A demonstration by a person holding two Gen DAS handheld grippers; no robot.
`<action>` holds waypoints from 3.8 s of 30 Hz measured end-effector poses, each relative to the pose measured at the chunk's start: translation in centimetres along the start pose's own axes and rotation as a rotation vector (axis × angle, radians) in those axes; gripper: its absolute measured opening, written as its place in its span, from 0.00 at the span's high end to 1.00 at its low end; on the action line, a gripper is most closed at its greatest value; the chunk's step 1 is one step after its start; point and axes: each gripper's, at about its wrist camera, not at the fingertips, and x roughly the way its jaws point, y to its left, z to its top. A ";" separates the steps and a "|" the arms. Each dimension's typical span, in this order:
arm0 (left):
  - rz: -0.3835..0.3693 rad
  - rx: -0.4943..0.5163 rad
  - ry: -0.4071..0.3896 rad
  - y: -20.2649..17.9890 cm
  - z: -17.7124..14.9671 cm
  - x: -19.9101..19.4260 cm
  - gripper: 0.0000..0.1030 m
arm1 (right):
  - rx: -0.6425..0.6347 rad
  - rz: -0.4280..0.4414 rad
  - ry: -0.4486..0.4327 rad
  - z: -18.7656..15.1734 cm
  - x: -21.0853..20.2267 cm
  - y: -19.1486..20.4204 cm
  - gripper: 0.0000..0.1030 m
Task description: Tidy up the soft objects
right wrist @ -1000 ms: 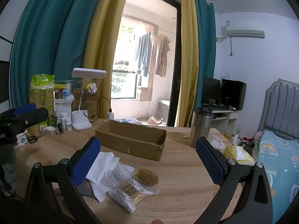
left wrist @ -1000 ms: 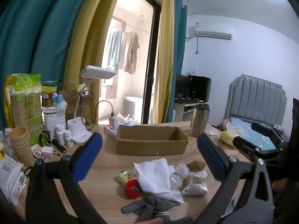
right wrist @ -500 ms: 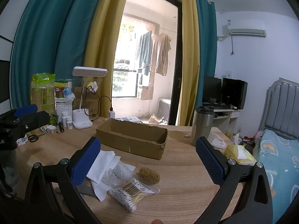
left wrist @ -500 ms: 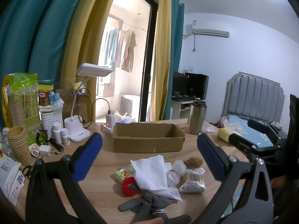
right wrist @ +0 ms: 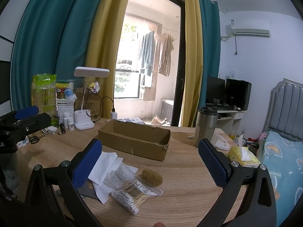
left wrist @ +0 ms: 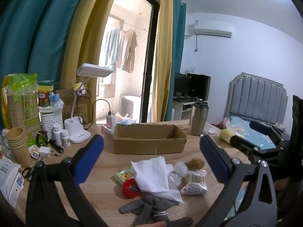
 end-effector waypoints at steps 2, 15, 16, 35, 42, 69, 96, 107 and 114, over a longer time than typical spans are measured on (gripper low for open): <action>0.000 0.000 0.000 0.0 0.0 0.0 0.01 | -0.001 0.000 0.000 0.0 -0.1 0.0 0.00; 0.000 -0.002 0.001 0.0 -0.1 -0.1 0.01 | 0.000 0.000 0.001 0.0 0.0 0.0 0.00; 0.000 -0.002 0.001 0.0 -0.1 -0.1 0.01 | 0.000 0.000 0.001 0.0 0.0 0.0 0.00; -0.008 0.001 0.018 -0.5 -0.7 0.1 0.01 | 0.001 0.005 0.010 -0.4 0.1 0.2 0.00; 0.022 -0.001 0.096 0.2 -2.0 1.5 0.01 | 0.029 0.018 0.080 -2.1 1.4 0.0 0.00; 0.036 0.194 0.501 -1.1 -11.0 8.5 0.01 | 0.115 0.068 0.388 -8.3 9.1 0.0 0.00; -0.108 0.200 0.629 -2.2 -12.6 9.8 0.59 | 0.176 0.190 0.508 -10.0 11.2 1.2 0.44; -0.166 0.132 0.624 -1.5 -12.0 9.6 0.68 | 0.192 0.209 0.480 -9.1 10.3 0.6 0.56; -0.188 0.108 0.571 -1.2 -10.0 8.3 0.68 | 0.200 0.210 0.436 -7.7 9.0 -0.2 0.56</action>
